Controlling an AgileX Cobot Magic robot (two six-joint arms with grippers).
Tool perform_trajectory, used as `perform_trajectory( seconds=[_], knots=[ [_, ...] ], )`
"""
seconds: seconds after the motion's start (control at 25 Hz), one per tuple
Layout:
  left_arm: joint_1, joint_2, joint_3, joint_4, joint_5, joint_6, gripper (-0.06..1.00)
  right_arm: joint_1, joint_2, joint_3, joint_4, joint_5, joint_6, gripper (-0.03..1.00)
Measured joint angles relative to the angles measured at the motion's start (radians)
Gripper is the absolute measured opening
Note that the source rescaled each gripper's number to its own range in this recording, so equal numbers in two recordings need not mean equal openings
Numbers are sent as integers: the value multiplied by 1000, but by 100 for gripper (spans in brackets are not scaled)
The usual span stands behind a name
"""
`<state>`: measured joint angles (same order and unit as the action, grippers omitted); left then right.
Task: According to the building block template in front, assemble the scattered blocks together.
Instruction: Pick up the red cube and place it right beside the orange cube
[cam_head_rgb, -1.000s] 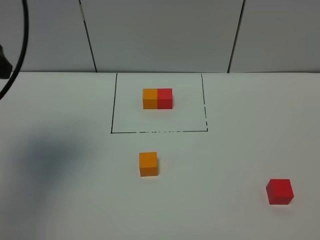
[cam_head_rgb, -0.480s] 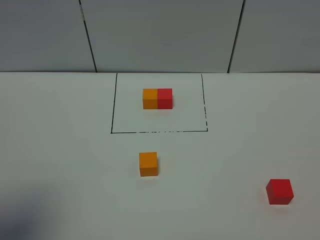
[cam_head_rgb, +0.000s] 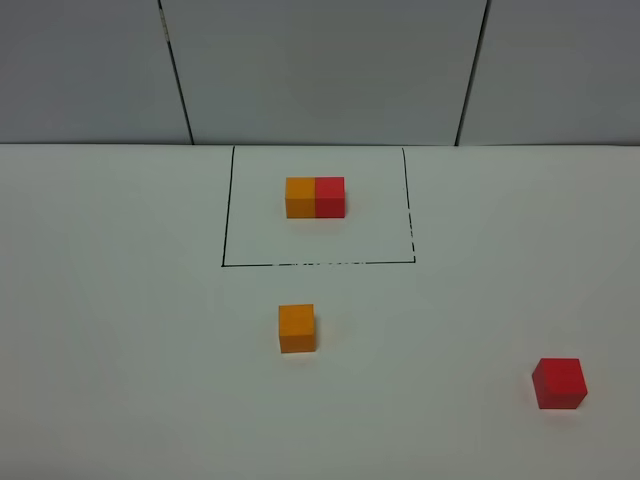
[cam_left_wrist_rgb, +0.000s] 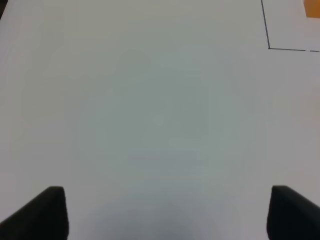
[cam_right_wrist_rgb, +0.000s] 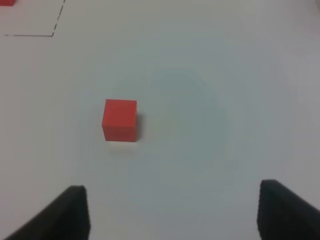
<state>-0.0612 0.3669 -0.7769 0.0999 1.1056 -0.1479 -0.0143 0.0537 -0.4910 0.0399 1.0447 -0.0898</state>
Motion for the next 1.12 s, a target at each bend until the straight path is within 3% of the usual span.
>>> perform_trajectory(
  seconds=[0.4, 0.8, 1.12],
  knots=[
    [0, -258, 164, -68, -58, -4, 97, 0, 0, 0, 0, 0, -1, 43],
    [0, -296, 252, -83, -102, 18, 86, 0, 0, 0, 0, 0, -1, 43],
    [0, -331, 264, -82, -84, 20, 84, 0, 0, 0, 0, 0, 0, 43]
  ],
)
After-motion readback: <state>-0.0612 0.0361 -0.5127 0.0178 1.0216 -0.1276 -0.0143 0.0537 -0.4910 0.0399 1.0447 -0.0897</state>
